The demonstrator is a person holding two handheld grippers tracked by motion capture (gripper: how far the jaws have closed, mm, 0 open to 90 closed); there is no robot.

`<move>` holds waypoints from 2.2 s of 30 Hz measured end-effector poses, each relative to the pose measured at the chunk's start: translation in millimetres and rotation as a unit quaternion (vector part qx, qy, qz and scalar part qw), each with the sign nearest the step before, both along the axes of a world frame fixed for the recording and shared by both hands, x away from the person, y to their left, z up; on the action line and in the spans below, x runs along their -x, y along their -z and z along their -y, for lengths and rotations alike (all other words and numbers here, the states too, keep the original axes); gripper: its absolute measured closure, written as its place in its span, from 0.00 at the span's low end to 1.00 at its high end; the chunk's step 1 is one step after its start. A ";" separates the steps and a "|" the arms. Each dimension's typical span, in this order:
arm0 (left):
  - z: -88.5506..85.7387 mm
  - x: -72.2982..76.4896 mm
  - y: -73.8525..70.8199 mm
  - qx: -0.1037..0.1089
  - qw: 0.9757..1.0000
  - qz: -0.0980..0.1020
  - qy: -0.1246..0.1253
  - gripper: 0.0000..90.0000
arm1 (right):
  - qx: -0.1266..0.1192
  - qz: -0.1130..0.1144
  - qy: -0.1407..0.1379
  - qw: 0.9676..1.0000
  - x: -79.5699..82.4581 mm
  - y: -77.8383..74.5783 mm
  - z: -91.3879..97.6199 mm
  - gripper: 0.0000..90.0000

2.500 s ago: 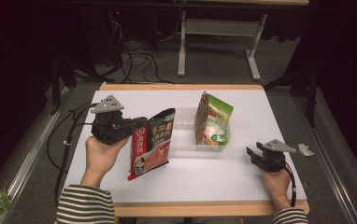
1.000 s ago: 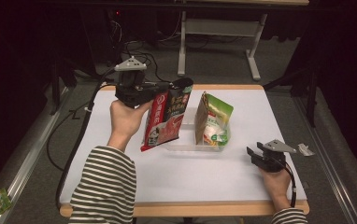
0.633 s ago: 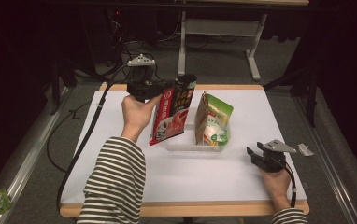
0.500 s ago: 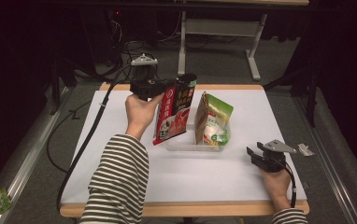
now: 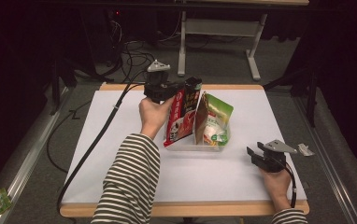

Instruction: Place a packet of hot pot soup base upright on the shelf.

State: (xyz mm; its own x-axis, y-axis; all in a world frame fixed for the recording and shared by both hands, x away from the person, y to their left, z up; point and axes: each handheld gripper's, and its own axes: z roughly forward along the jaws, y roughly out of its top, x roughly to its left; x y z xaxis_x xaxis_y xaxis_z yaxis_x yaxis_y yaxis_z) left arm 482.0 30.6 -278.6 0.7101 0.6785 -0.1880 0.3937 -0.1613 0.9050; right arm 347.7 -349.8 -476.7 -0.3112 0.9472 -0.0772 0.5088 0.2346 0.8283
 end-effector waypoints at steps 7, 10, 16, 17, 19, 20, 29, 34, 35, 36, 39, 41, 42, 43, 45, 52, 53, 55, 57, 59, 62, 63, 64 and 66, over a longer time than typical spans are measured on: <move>7.7 -1.1 11.0 -0.010 1.000 0.005 -0.008 1.00 | 0.000 0.002 -0.001 1.000 0.7 -0.2 0.7 0.54; 8.1 -0.5 17.6 -0.025 1.000 -0.005 -0.002 1.00 | -0.004 0.000 0.001 1.000 1.0 -0.3 0.6 0.54; 1.4 1.5 22.5 -0.027 1.000 -0.013 -0.002 0.99 | 0.000 0.003 -0.002 1.000 0.6 -0.1 0.7 0.54; 0.2 2.0 22.2 -0.031 0.999 -0.011 -0.002 0.99 | -0.001 0.002 -0.002 1.000 0.7 -0.1 0.4 0.54; -1.6 3.0 21.2 -0.036 0.999 -0.010 -0.002 0.96 | 0.000 0.001 0.000 1.000 0.9 0.0 -0.2 0.54; -2.8 3.7 20.5 -0.037 0.999 -0.009 -0.001 0.93 | 0.000 0.001 -0.001 1.000 0.7 0.0 -0.3 0.54; -9.7 10.1 19.4 -0.062 0.998 -0.002 -0.013 0.77 | 0.001 -0.002 0.000 1.000 0.5 0.0 -0.9 0.54; -14.0 14.8 19.9 -0.063 0.998 -0.002 -0.013 0.67 | 0.002 -0.003 -0.002 1.000 0.3 0.0 -0.5 0.55; -15.6 15.6 19.9 -0.065 0.998 -0.002 -0.011 0.66 | 0.002 -0.003 -0.002 1.000 0.2 0.0 -0.5 0.55; -16.1 16.9 20.0 -0.067 0.998 -0.001 -0.013 0.66 | 0.002 -0.003 -0.002 1.000 0.1 0.0 -0.5 0.55; -19.7 20.7 20.1 -0.078 0.997 0.001 -0.011 0.64 | 0.001 -0.004 0.000 1.000 0.2 0.0 -1.0 0.55; -22.6 22.9 20.6 -0.082 0.997 0.001 -0.013 0.63 | 0.002 -0.003 -0.001 1.000 0.2 0.0 -0.5 0.55; -24.2 23.6 21.0 -0.084 0.996 0.000 -0.012 0.63 | 0.000 -0.001 -0.001 1.000 -0.1 0.2 -0.5 0.55; -26.2 24.6 21.9 -0.086 0.996 -0.002 -0.013 0.63 | 0.001 0.000 -0.002 1.000 -0.3 0.2 -0.2 0.55; -30.0 26.6 24.9 -0.090 0.996 -0.006 -0.014 0.62 | 0.001 -0.001 -0.001 1.000 -0.1 0.1 -0.2 0.55; -37.7 34.9 38.7 -0.117 0.993 -0.014 -0.012 0.63 | -0.001 -0.002 -0.002 1.000 -0.3 0.1 0.0 0.55; -37.7 36.2 41.1 -0.121 0.993 -0.016 -0.011 0.63 | -0.001 -0.002 -0.001 1.000 -0.2 0.1 -0.1 0.55; -37.6 38.4 46.4 -0.130 0.991 -0.019 -0.009 0.63 | 0.001 -0.001 -0.002 1.000 -0.2 0.1 0.0 0.55; -36.6 40.0 52.1 -0.139 0.990 -0.023 -0.008 0.63 | -0.001 -0.002 -0.001 1.000 -0.1 0.0 -0.2 0.55; -35.7 41.5 58.4 -0.144 0.989 -0.029 -0.003 0.63 | 0.001 -0.001 -0.001 1.000 -0.3 0.1 0.0 0.55; -35.2 42.1 66.5 -0.147 0.988 -0.039 -0.002 0.64 | 0.001 -0.001 -0.001 1.000 -0.3 0.1 -0.1 0.55; -35.1 42.2 68.3 -0.148 0.988 -0.041 -0.002 0.64 | 0.001 -0.001 -0.001 1.000 -0.2 0.1 0.0 0.55; -34.9 42.6 70.3 -0.149 0.988 -0.043 -0.002 0.65 | -0.001 -0.002 0.000 1.000 -0.1 0.1 -0.2 0.55; -34.7 44.1 73.6 -0.153 0.987 -0.046 0.001 0.66 | -0.001 -0.001 -0.001 1.000 -0.2 0.0 -0.1 0.55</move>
